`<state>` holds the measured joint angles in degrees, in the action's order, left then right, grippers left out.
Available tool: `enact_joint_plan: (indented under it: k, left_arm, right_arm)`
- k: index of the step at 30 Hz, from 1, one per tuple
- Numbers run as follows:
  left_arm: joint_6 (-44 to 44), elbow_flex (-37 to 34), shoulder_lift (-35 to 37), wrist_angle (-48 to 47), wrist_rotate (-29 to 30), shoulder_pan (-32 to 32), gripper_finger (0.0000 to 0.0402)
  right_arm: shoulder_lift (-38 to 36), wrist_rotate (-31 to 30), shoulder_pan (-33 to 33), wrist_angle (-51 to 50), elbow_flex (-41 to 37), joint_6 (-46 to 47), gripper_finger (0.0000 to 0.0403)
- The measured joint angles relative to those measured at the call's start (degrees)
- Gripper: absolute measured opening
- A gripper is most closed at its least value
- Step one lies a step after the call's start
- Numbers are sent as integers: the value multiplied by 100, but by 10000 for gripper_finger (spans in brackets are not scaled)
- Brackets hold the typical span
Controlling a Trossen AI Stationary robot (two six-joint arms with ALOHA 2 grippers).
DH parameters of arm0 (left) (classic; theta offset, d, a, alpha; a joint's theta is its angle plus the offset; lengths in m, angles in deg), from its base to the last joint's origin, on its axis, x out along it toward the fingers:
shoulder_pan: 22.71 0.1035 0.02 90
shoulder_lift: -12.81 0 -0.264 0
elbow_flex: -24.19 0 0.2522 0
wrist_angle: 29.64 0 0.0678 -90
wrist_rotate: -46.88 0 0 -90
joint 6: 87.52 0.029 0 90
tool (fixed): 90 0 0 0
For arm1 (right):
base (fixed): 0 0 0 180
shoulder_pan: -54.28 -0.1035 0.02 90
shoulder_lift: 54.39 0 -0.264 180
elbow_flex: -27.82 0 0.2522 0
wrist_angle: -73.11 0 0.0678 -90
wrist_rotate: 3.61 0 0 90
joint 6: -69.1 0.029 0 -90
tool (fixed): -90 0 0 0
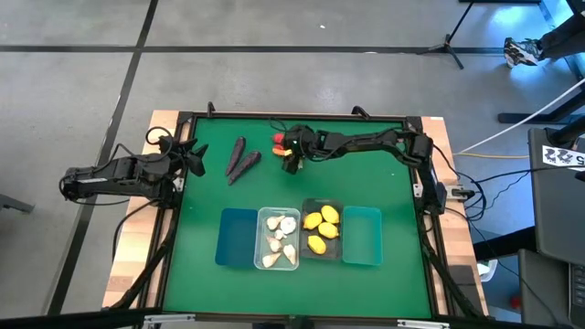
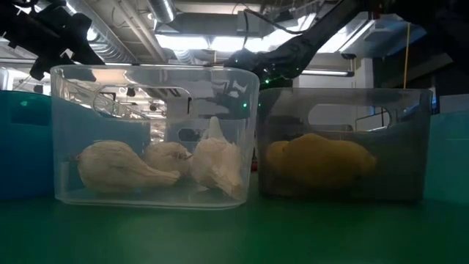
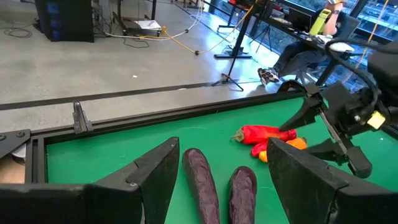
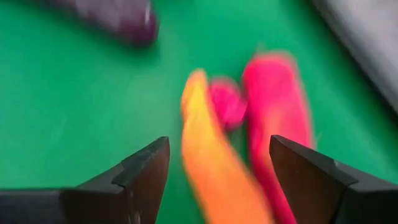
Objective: Sort produce into baskets
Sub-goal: Put the orange chili pepper into the light blue bin
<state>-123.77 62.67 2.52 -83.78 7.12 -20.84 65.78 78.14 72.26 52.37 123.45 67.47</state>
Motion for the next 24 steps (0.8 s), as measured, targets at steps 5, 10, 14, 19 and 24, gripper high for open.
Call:
enact_joint_plan:
  k: [5,10,14,19,24]
  left_arm:
    - [0,1,0,0,0,0,237]
    - [0,0,0,0,2,2,237]
    - [0,2,0,0,2,2,237]
    - [0,0,0,0,7,1,237]
    - [0,0,0,0,9,0,237]
  right_arm:
    - [-1,175,0,-776,-2,123,276]
    - [-3,128,7,-1181,-2,-51,276]
    - [-3,133,4,-1380,-2,-305,275]
    - [-3,133,1,-1426,-2,-322,266]
    - [-3,133,2,-1408,-2,-320,207]
